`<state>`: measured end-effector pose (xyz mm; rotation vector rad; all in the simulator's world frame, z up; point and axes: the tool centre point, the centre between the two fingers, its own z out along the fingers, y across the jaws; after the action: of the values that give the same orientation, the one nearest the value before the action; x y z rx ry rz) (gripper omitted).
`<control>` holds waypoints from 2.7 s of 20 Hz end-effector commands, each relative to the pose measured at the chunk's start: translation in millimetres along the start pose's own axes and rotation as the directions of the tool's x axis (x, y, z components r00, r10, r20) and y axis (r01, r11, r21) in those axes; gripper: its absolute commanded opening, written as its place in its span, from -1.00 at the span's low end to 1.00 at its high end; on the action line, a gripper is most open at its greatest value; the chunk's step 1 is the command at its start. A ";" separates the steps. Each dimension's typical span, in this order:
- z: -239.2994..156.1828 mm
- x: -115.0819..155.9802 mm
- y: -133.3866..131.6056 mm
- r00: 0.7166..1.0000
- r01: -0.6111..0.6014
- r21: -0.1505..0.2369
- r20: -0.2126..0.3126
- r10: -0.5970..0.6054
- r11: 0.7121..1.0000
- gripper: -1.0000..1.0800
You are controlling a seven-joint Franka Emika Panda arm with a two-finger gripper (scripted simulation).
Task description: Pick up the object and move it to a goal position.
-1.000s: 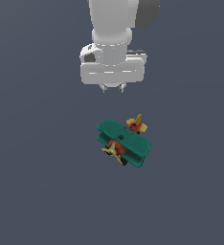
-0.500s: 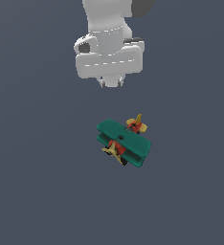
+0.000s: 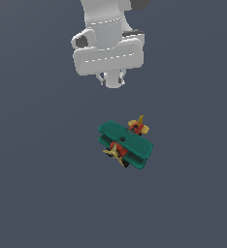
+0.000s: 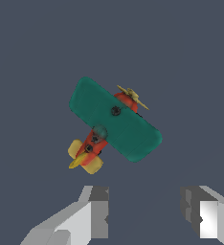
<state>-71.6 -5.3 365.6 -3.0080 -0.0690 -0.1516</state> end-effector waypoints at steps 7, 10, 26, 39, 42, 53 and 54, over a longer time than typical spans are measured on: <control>-5.2 3.2 1.2 1.000 -0.014 0.014 -0.019 0.014 1.000 0.23; -6.6 5.4 1.9 0.999 -0.026 0.018 -0.027 0.027 0.999 0.23; 3.0 2.7 4.5 1.000 -0.023 0.043 -0.004 0.024 0.999 0.23; 39.1 -7.5 14.0 0.997 -0.023 0.156 0.071 0.012 0.988 0.23; 50.3 -10.8 16.8 0.996 -0.026 0.196 0.091 0.008 0.980 0.23; 88.7 -22.2 25.5 0.991 -0.042 0.353 0.135 -0.006 0.935 0.23; 92.0 -23.2 26.2 0.991 -0.044 0.368 0.136 -0.007 0.929 0.23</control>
<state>-83.5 -19.8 274.3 -2.6594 -0.0725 0.0587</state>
